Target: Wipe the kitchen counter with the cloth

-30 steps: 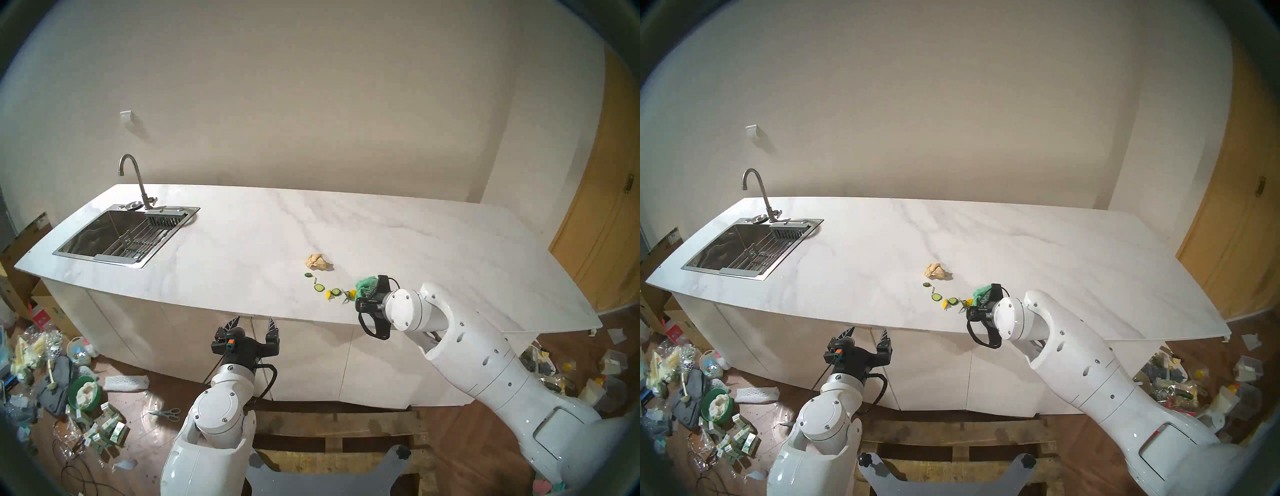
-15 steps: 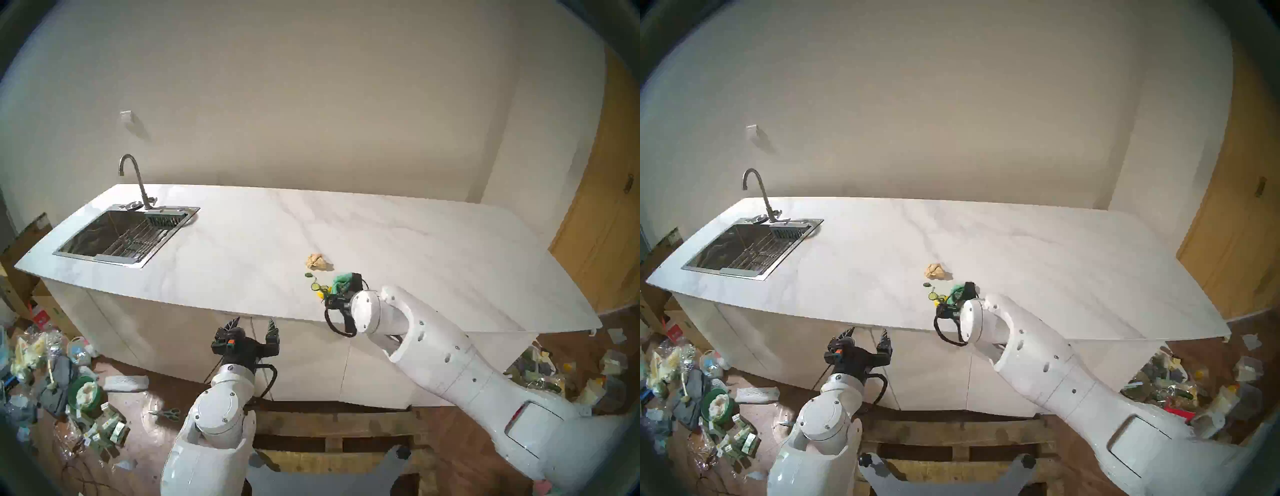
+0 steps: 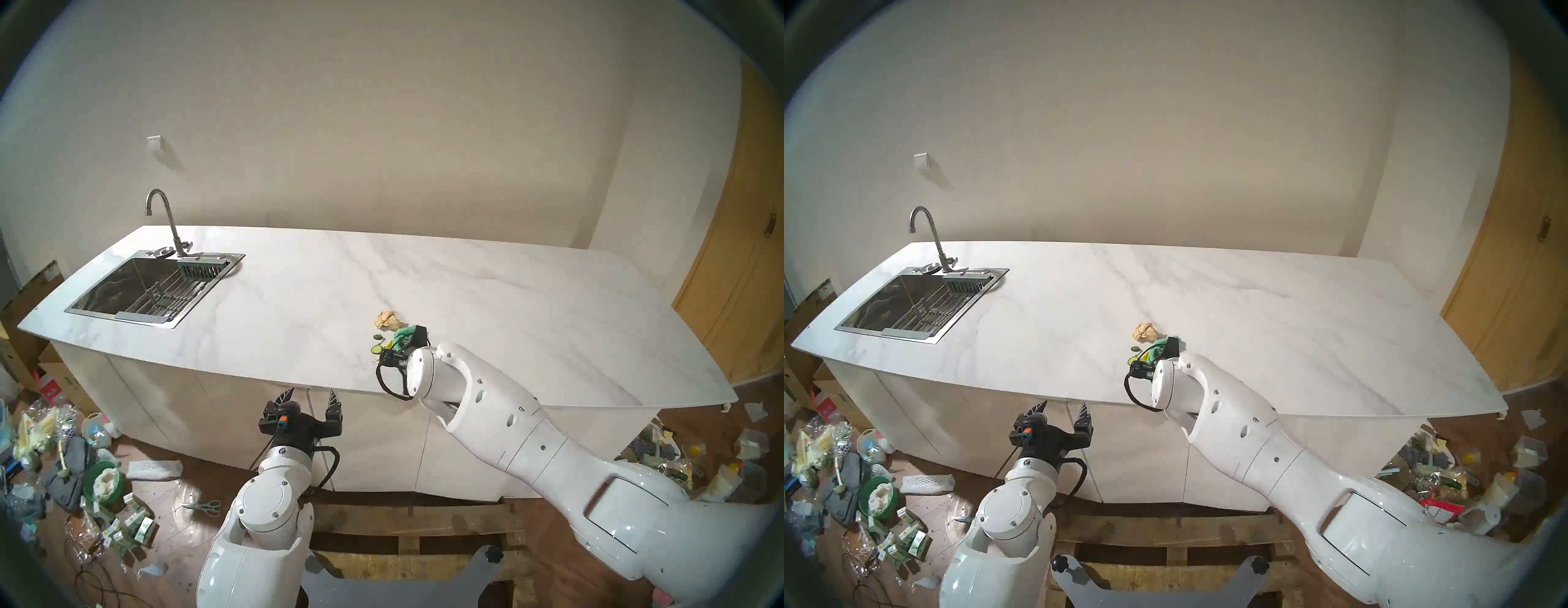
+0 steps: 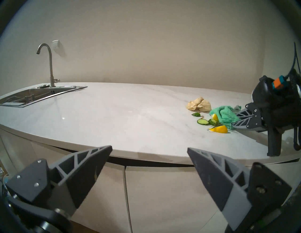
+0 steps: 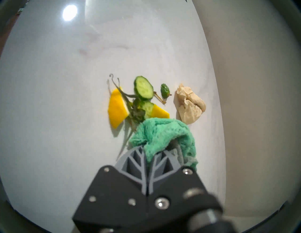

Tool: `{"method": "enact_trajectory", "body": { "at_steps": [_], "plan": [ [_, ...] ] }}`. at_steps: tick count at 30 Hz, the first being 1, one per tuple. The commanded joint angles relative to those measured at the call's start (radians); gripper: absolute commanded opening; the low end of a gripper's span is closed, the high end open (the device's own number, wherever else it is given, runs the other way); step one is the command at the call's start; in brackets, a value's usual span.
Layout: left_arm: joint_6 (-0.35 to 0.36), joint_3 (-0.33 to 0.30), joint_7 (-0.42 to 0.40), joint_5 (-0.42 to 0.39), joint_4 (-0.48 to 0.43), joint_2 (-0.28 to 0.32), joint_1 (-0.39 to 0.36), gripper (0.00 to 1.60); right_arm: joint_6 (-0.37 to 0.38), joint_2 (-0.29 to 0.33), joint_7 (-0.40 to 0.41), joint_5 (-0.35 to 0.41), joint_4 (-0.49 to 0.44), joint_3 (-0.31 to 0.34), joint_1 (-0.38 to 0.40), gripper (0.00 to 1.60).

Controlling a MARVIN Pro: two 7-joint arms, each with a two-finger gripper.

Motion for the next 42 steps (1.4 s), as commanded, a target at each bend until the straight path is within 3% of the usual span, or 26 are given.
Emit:
{"method": "enact_trajectory", "body": {
  "at_steps": [1,9,16,18,25,39,42],
  "plan": [
    [-0.006,0.002,-0.004,0.000,-0.026,0.001,-0.006,1.60,0.011,0.089,0.010,0.003,0.030,0.037,-0.017,0.00],
    [-0.007,0.002,-0.003,0.000,-0.025,0.001,-0.007,1.60,0.024,0.166,0.012,-0.011,-0.011,0.100,-0.053,0.00],
    [-0.006,0.002,-0.004,0.000,-0.027,0.001,-0.005,1.60,0.001,0.240,0.006,-0.022,-0.129,0.153,-0.120,0.00],
    [-0.006,0.002,-0.004,0.000,-0.027,0.001,-0.006,1.60,-0.042,0.273,-0.068,-0.038,-0.182,0.168,-0.165,0.00],
    [-0.007,0.002,-0.003,0.000,-0.025,0.001,-0.006,1.60,-0.142,0.313,-0.164,-0.063,-0.246,0.212,-0.233,0.00],
    [-0.007,0.003,-0.003,0.000,-0.025,0.001,-0.006,1.60,-0.318,0.294,-0.371,-0.086,-0.328,0.354,-0.380,0.00],
    [-0.006,0.003,-0.004,-0.001,-0.027,0.002,-0.005,1.60,-0.360,0.271,-0.459,-0.069,-0.323,0.387,-0.424,0.00]
  ]
}}
